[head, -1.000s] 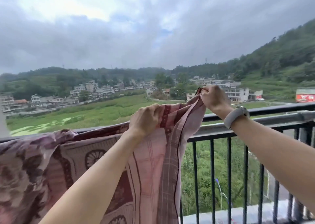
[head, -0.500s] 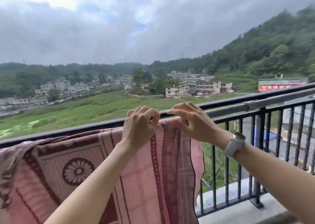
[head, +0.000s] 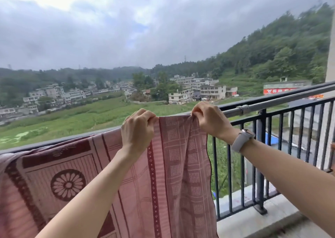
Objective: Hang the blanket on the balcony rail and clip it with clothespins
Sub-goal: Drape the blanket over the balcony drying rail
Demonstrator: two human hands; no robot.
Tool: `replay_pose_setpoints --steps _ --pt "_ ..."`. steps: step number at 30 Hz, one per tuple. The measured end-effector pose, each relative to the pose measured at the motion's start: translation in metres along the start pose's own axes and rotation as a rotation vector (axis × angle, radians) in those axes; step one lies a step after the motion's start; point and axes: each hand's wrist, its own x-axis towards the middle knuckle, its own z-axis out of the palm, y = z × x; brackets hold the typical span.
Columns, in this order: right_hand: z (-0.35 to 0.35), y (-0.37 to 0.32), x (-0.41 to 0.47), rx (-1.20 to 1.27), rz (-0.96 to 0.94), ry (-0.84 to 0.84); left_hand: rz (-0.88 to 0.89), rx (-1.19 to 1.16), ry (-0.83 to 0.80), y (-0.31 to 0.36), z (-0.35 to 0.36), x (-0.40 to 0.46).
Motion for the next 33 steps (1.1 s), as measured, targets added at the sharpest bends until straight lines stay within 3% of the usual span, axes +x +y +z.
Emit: replay_pose_setpoints --steps 4,7,9,11,14,18,21,28,33 --pt "-0.029 0.034 0.03 0.259 0.451 0.265 0.048 -0.01 0.095 0.016 0.01 0.012" --pt "-0.029 0.055 0.024 0.015 0.579 0.204 0.049 0.183 -0.194 0.017 0.027 0.007" --pt "-0.013 0.047 0.008 -0.213 0.492 0.192 0.039 0.267 -0.309 0.017 0.03 0.006" --pt "0.005 0.029 -0.005 -0.282 0.28 0.254 0.067 0.228 -0.326 0.018 0.026 0.006" --pt "0.028 -0.009 -0.017 -0.159 -0.009 0.139 0.096 0.238 -0.297 0.004 0.006 -0.005" --pt "0.066 -0.069 -0.029 -0.063 -0.196 0.044 0.031 0.394 -0.207 -0.045 -0.05 -0.037" --pt "0.099 -0.127 -0.03 -0.014 -0.264 0.026 -0.046 0.485 -0.146 -0.097 -0.113 -0.06" --pt "0.181 -0.315 -0.037 0.18 -0.55 -0.011 -0.27 0.661 -0.177 -0.216 -0.29 -0.126" --pt "0.244 -0.464 -0.049 0.247 -0.668 0.006 -0.491 0.658 -0.005 -0.296 -0.411 -0.19"
